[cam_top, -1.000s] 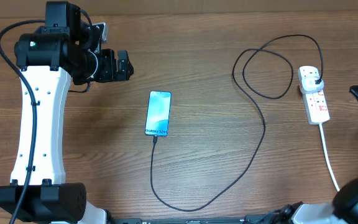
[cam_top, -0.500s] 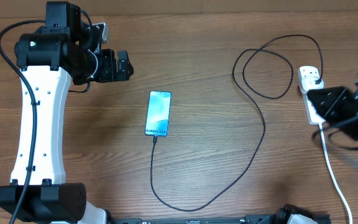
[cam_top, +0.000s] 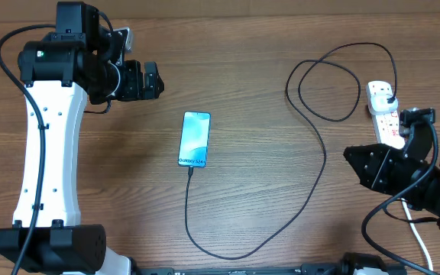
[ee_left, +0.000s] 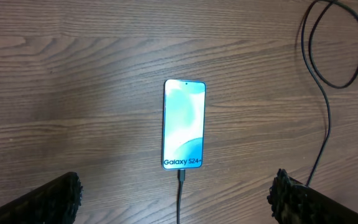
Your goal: Plug charger to phone and switch on socket
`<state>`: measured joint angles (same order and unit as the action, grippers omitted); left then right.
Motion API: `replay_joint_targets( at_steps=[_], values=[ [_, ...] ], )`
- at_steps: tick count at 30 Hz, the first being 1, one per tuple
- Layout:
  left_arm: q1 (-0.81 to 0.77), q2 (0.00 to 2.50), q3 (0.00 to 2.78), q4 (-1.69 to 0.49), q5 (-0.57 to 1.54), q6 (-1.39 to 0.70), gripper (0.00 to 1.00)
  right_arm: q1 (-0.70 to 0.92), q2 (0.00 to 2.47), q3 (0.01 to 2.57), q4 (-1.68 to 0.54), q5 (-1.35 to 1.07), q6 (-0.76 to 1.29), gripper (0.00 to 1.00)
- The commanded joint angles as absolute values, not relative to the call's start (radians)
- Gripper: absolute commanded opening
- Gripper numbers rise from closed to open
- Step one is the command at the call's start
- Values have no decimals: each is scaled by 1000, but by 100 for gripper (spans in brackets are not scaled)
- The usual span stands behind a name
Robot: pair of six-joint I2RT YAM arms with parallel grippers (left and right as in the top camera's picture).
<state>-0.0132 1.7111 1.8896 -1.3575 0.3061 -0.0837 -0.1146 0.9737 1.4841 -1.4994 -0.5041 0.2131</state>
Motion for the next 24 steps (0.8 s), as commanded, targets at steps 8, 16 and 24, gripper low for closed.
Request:
replay_joint_targets(
  at_steps=[8,16,24],
  values=[
    [-15,1704,1901,-1355,303,-93,100,-106,969,1500,-1509,-487,143,16],
    [-15,1704,1901,-1356,303,-93,100,-106,969,1499,-1532,-468,100,100],
    [-15,1704,1901,-1355,304,-93,100,-106,969,1499,-1550,-402,102,100]
  ],
)
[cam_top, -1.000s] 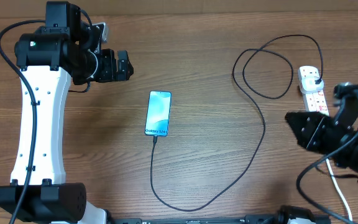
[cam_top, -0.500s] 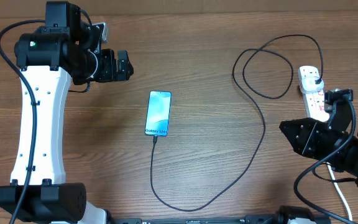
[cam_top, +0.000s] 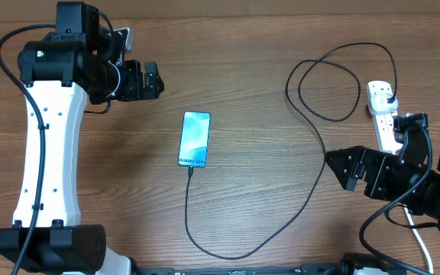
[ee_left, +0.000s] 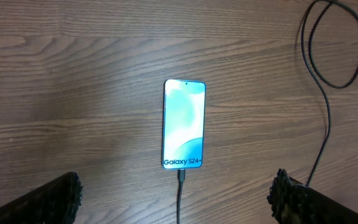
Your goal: Plug charger to phone and switch on socket
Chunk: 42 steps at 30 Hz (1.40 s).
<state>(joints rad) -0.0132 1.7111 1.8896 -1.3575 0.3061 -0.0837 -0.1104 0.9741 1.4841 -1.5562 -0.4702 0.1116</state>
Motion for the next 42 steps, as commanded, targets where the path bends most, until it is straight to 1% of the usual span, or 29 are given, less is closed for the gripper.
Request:
replay_joint_targets(
  at_steps=[1,7,11,17,24,30,37,42],
  values=[
    [-15,1704,1901,-1355,303,-93,100,-106,969,1499,-1549,-380,102,100],
    [-15,1704,1901,-1356,303,-93,100,-106,970,1499,-1476,-333,89,100],
    [-15,1704,1901,-1355,303,-93,100,-106,970,1493,-1413,-329,32,100],
    [-15,1704,1901,-1355,303,-93,100,-67,899,1397,-1216,-286,14,100],
    [-15,1704,1901,-1355,303,-93,100,68,695,1095,-838,-147,13,100],
    [-15,1704,1901,-1356,303,-93,100,91,488,750,-493,-131,13,100],
    [-15,1704,1901,-1356,303,-93,100,91,311,442,-237,-131,13,100],
    [-15,1704,1901,-1355,303,-93,100,91,213,289,-134,-131,13,100]
  ],
)
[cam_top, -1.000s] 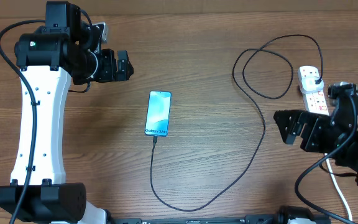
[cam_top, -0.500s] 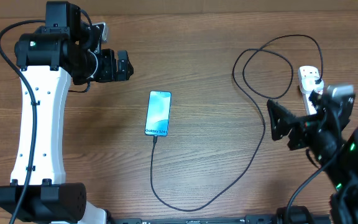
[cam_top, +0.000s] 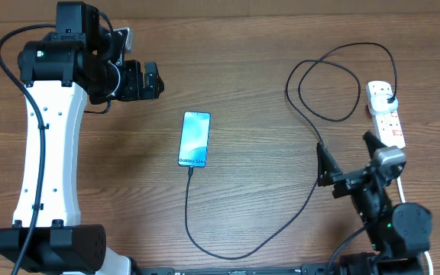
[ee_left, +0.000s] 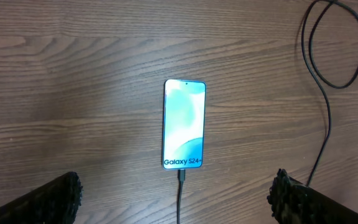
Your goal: Plug charger to phone and switch on socket
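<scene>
The phone (cam_top: 195, 138) lies face up mid-table with its screen lit, also in the left wrist view (ee_left: 184, 124). The black charger cable (cam_top: 192, 172) is plugged into its near end, loops along the front and runs up to the charger plug (cam_top: 389, 96) seated in the white socket strip (cam_top: 386, 116) at the right. My left gripper (cam_top: 152, 81) hangs open up and left of the phone, its fingers (ee_left: 51, 199) wide apart and empty. My right gripper (cam_top: 348, 155) stands open left of the strip's near end, holding nothing. I cannot read the switch's position.
The cable makes a large loop (cam_top: 334, 80) on the wooden table (cam_top: 250, 69) left of the strip. The strip's white lead (cam_top: 422, 244) runs off the front right. The left arm's white column (cam_top: 48, 153) stands along the left side.
My right arm has drawn back to the front right corner, so the whole strip now shows. Its open gripper sits a little lower and left of the strip. Phone, cable and left arm are unchanged.
The phone lay plugged in and lit at every moment, with the left gripper open and still above it. My right arm first covered the strip's near end from the right edge, then its gripper was further left, and now the arm is folded at the front right.
</scene>
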`<state>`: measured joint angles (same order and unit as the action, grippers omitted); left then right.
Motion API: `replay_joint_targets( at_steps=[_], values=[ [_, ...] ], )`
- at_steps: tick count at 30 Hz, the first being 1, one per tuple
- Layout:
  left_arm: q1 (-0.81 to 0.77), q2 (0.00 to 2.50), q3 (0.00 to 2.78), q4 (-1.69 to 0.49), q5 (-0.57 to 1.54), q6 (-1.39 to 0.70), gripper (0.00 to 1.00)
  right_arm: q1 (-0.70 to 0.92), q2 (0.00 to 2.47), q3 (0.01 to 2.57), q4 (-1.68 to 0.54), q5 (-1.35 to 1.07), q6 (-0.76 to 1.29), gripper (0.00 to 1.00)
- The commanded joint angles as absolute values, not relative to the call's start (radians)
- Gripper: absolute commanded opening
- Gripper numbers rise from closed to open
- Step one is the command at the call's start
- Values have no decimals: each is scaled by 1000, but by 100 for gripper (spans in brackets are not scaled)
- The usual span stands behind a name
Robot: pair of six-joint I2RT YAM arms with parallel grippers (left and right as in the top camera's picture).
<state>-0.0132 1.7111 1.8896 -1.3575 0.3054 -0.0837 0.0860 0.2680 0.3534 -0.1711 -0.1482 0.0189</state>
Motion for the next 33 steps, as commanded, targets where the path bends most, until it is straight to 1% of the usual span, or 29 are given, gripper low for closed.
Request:
replay_joint_targets(
  at_steps=[1,5,17,21,33],
  values=[
    [-15,1704,1901,-1355,303,-93,100,91,196,268,-127,-131,13,100],
    [-15,1704,1901,-1356,303,-93,100,91,118,173,-102,-131,13,100],
    [-15,1704,1901,-1355,303,-93,100,90,17,7,-4,-127,12,100],
    [-15,1704,1901,-1355,303,-93,100,91,14,8,-79,-84,2,100],
    [-15,1704,1901,-1355,303,-93,100,91,3,8,-77,-83,2,100]
  ],
)
